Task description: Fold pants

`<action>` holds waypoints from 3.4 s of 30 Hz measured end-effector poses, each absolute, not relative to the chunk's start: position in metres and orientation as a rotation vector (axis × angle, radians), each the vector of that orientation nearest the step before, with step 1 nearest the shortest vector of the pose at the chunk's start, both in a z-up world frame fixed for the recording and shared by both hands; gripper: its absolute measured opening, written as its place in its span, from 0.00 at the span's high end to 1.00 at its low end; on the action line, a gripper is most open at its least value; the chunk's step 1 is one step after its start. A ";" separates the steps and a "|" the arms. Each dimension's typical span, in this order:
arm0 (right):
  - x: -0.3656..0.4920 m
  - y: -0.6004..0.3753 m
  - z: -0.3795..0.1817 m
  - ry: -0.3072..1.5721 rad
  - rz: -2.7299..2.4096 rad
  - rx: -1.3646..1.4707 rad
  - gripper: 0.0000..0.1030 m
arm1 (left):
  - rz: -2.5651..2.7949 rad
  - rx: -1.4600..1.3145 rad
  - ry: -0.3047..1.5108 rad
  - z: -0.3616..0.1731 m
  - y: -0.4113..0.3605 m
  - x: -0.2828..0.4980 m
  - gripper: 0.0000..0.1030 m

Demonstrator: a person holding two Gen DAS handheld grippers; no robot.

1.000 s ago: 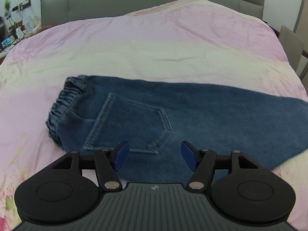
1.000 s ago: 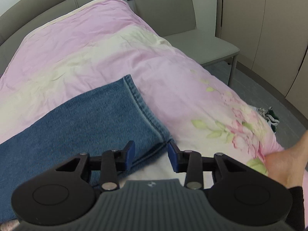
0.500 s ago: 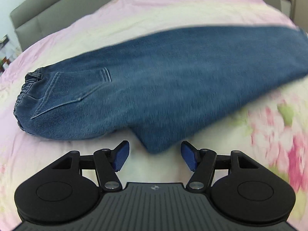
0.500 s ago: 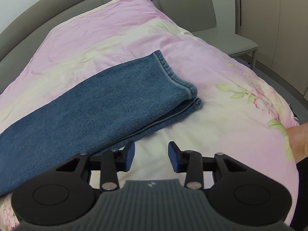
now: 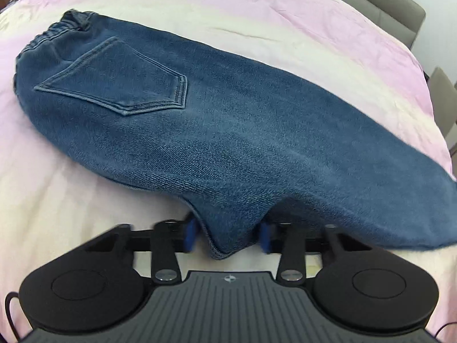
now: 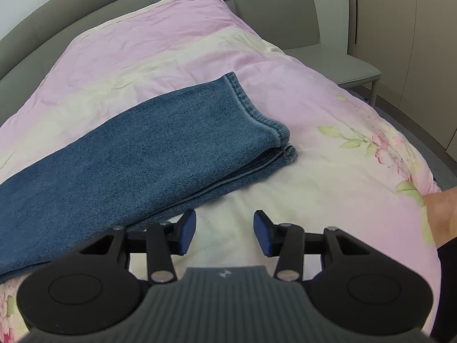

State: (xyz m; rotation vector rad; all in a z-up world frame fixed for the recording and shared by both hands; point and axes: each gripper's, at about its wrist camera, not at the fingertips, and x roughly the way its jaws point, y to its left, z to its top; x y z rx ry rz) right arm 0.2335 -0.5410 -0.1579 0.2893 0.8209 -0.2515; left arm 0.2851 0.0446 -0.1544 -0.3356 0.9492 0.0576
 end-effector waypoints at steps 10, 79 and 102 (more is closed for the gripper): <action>0.230 -0.550 -0.160 0.820 -0.287 0.309 0.59 | 0.038 -0.086 1.203 -0.167 0.038 0.293 0.83; 0.286 -0.485 -0.001 0.509 -0.095 0.222 0.87 | -0.746 0.163 1.033 -0.123 -0.201 0.325 0.83; 0.304 -0.170 -0.099 0.860 0.396 -0.066 0.88 | -0.391 -0.140 1.001 -0.072 0.049 0.305 0.77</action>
